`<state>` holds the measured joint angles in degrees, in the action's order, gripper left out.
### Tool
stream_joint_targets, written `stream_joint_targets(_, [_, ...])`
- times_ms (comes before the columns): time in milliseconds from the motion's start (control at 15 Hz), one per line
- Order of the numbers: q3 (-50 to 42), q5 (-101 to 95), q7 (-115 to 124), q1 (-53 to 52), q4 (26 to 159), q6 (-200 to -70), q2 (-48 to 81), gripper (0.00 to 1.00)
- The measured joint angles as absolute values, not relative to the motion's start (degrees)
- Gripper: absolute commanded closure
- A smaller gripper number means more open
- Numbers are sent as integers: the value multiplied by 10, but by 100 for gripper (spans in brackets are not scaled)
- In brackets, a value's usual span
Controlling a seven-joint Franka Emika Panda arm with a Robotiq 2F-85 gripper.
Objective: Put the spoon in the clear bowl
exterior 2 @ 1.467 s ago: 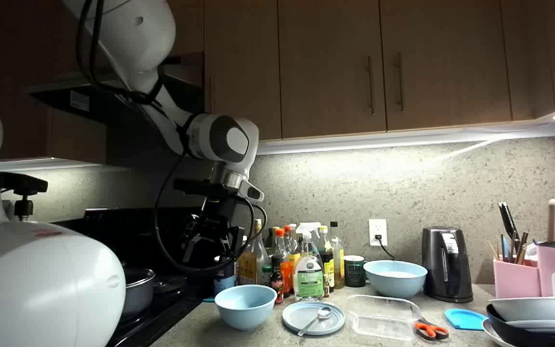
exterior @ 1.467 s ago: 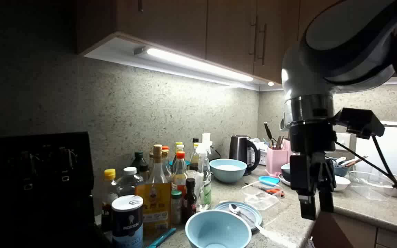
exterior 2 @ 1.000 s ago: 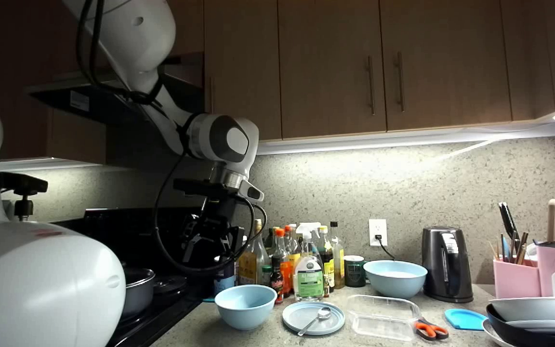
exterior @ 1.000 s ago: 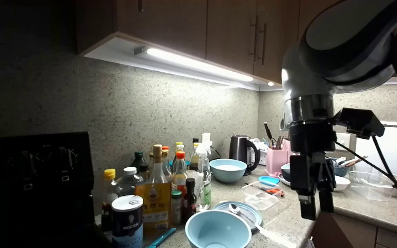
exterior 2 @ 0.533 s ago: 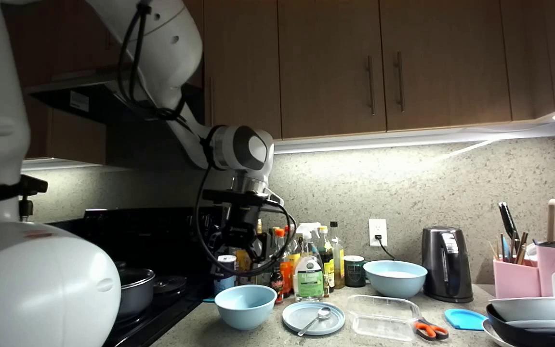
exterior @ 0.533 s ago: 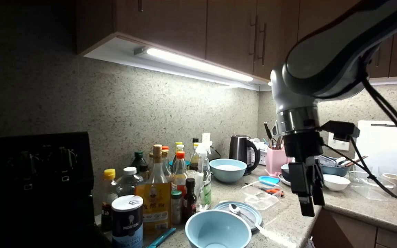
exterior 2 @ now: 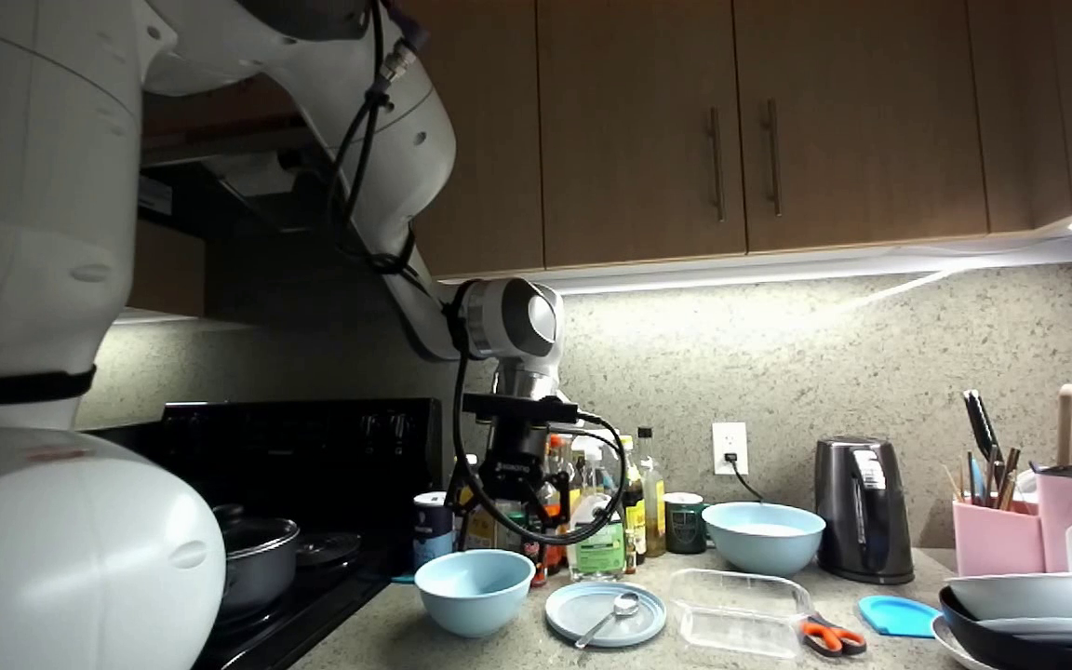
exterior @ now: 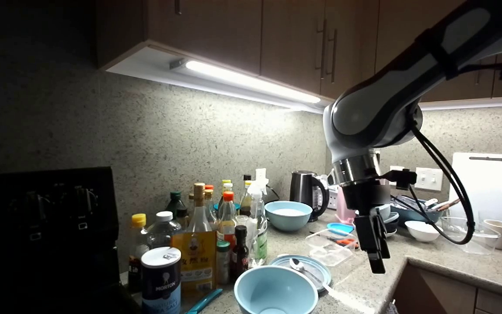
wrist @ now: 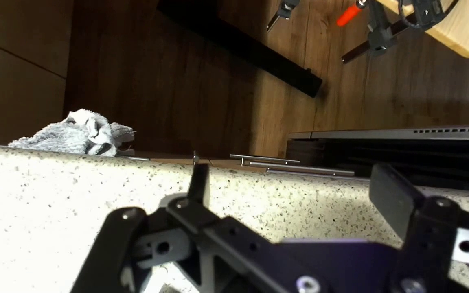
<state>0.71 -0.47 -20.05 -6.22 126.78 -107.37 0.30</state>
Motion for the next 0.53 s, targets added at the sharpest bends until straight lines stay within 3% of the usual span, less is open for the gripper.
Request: stream_joint_targets(533, [4, 19, -144, -39, 1251, -1221, 58, 0])
